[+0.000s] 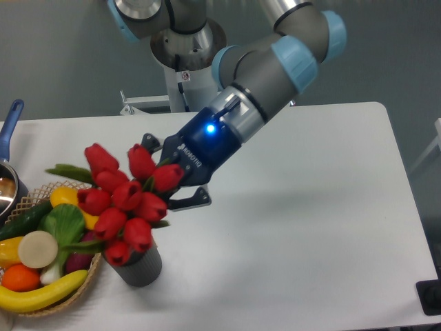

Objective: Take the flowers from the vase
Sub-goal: 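Carry the held tulips away from the vase over the empty table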

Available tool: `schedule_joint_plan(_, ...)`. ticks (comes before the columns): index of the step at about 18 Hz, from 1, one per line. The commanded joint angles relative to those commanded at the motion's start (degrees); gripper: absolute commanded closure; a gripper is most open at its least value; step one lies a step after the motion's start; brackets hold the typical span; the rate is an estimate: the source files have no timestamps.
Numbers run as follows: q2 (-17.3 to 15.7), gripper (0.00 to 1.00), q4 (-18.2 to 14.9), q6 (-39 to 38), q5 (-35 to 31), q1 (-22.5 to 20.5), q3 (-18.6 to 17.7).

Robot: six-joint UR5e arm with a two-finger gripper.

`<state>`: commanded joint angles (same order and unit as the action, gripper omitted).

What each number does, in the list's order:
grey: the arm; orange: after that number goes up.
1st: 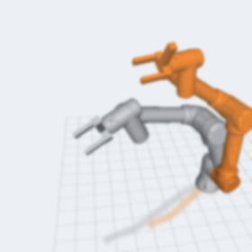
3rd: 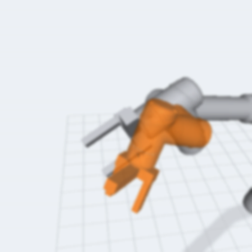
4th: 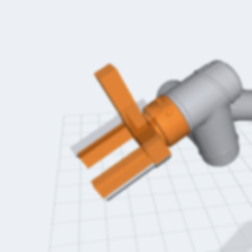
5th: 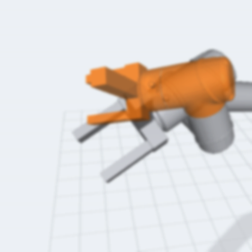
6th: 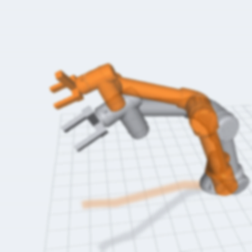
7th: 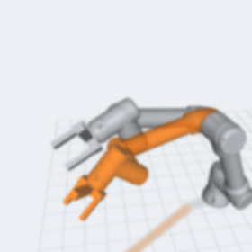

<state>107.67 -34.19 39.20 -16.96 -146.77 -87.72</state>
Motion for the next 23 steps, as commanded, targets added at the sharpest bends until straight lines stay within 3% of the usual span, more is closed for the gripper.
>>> schedule_joint_plan(10,3.69,1.00,-0.44,4.03,-3.85,-9.49,5.89)
schedule_joint_plan(17,3.60,1.00,-1.58,7.63,-28.89,-11.08,4.93)
schedule_joint_plan(20,3.69,1.00,-4.91,14.56,-40.21,-11.52,3.70)
schedule_joint_plan(21,3.52,1.00,-7.10,17.46,-47.04,-11.61,2.48)
schedule_joint_plan(23,3.25,1.00,-9.92,18.01,-55.95,-11.52,0.89)
